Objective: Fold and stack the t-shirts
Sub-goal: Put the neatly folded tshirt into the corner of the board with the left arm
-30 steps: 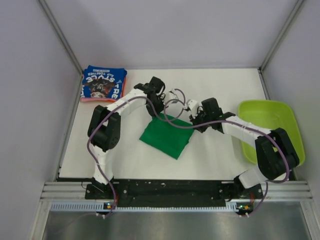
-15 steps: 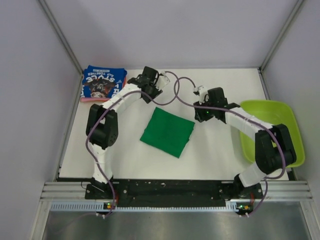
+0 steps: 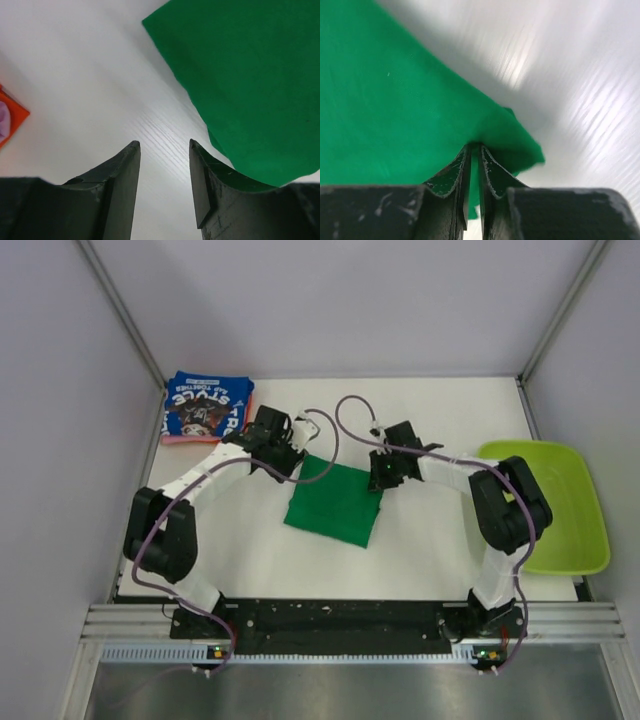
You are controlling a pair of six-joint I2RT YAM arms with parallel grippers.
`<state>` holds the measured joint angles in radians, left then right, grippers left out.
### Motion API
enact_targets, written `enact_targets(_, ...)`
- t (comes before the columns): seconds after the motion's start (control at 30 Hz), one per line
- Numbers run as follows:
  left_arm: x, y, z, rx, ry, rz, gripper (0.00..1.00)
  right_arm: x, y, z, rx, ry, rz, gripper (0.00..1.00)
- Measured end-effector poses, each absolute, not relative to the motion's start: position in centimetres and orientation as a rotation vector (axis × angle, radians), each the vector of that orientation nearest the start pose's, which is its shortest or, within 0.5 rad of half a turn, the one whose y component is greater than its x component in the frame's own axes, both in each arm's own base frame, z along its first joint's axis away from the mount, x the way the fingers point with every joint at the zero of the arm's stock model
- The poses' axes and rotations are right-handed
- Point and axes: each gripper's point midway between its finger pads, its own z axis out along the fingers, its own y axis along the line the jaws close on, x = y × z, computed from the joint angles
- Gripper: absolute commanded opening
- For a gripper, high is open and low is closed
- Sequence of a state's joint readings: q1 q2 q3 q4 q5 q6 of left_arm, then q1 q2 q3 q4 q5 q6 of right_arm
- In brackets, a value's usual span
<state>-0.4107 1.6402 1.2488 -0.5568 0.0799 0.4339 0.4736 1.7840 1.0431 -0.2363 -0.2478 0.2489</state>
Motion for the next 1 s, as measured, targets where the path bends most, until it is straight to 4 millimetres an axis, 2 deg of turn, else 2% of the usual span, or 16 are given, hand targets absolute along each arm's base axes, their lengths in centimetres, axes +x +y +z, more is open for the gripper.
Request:
enact_targets(0.13,36.2,-16.0,10.5,0.938,2.356,-0.172,0.54,38.4,23.0,4.2,-0.288,2.537,0.579,0.23)
enact_targets(0.2,36.2,-16.5,10.5,0.853,2.382,-0.233,0.55,39.8,22.9,5.2,-0.264,2.510,0.566,0.29)
enact_targets(0.3,36.3,-17.8,9.7,0.728,2.450,-0.351,0.56,40.6,22.5,6.2,-0.247,2.487,0.543,0.36)
enact_targets(0.4,36.4,-19.0,7.6,0.619,2.537,-0.439,0.57,39.8,21.8,7.1,-0.240,2.483,0.518,0.48)
enact_targets(0.47,36.1,-19.3,5.9,0.540,2.609,-0.478,0.58,38.5,21.1,8.0,-0.241,2.474,0.507,0.62)
enact_targets(0.57,35.8,-19.4,4.4,0.441,2.673,-0.514,0.58,36.2,19.9,9.3,-0.248,2.453,0.500,0.94)
enact_targets(0.6,35.9,-19.4,4.0,0.404,2.688,-0.524,0.57,35.5,19.6,9.8,-0.252,2.440,0.501,0.99)
enact_targets(0.67,35.9,-19.6,3.6,0.364,2.703,-0.554,0.55,34.3,19.1,10.6,-0.260,2.418,0.506,0.99)
enact_targets(0.73,35.8,-20.1,3.0,0.331,2.729,-0.603,0.44,33.3,18.6,11.3,-0.266,2.398,0.508,0.99)
enact_targets(0.83,36.4,-21.5,2.9,0.294,2.736,-0.724,0.00,32.0,18.1,12.1,-0.265,2.373,0.513,0.99)
enact_targets(0.93,36.2,-22.9,2.7,0.276,2.753,-0.850,0.00,31.4,17.7,13.2,-0.263,2.341,0.515,0.99)
enact_targets(1.0,36.1,-23.0,2.8,0.266,2.756,-0.882,0.00,31.1,17.5,13.8,-0.262,2.324,0.515,0.99)
